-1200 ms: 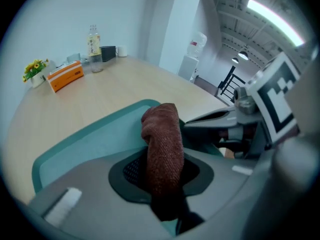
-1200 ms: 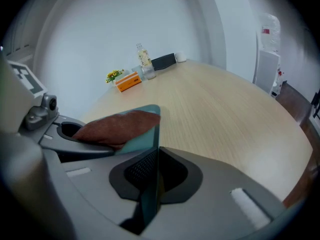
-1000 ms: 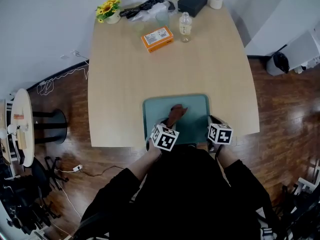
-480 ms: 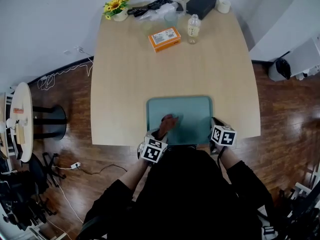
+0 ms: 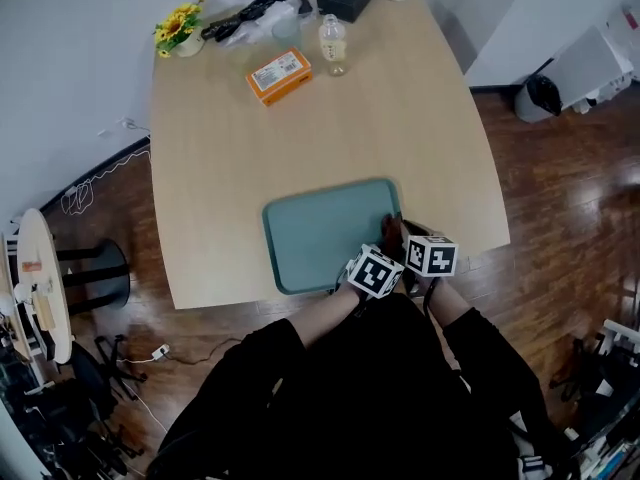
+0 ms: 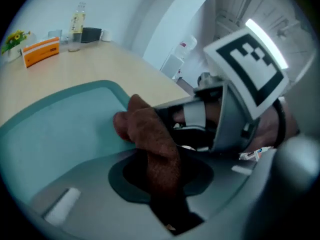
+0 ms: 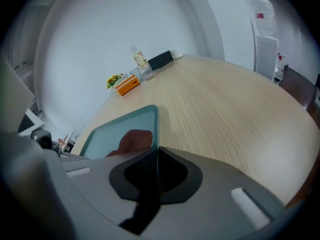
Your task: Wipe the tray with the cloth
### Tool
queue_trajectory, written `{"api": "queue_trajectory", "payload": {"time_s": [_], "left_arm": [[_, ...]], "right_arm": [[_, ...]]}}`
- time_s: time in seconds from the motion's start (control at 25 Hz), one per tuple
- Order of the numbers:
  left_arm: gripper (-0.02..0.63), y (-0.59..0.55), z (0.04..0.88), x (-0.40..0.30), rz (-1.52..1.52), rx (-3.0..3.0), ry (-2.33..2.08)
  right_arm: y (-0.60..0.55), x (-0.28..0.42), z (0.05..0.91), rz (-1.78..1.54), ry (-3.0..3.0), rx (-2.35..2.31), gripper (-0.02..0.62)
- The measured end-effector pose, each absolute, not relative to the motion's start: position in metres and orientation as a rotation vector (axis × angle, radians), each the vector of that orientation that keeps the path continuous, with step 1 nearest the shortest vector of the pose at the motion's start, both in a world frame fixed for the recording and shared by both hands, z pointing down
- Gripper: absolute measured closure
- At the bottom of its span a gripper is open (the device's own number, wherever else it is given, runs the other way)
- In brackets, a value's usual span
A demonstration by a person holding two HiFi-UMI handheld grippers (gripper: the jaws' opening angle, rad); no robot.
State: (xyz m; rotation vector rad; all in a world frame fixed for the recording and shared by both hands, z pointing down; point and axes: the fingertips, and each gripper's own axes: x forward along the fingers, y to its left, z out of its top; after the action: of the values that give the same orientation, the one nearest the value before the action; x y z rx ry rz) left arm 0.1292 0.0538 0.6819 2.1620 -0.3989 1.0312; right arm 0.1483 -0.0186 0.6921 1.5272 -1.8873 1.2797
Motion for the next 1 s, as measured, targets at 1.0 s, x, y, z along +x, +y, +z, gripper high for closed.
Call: {"api": "queue_trajectory", "payload": {"time_s": [1.0], "left_arm": [[0.532,-0.077,0.687,0.139,1.365,2.215,-0.406]], "right_arm": [[-0.016,0.153,0.692,1.246,-1.901,1.500,0.583]]}}
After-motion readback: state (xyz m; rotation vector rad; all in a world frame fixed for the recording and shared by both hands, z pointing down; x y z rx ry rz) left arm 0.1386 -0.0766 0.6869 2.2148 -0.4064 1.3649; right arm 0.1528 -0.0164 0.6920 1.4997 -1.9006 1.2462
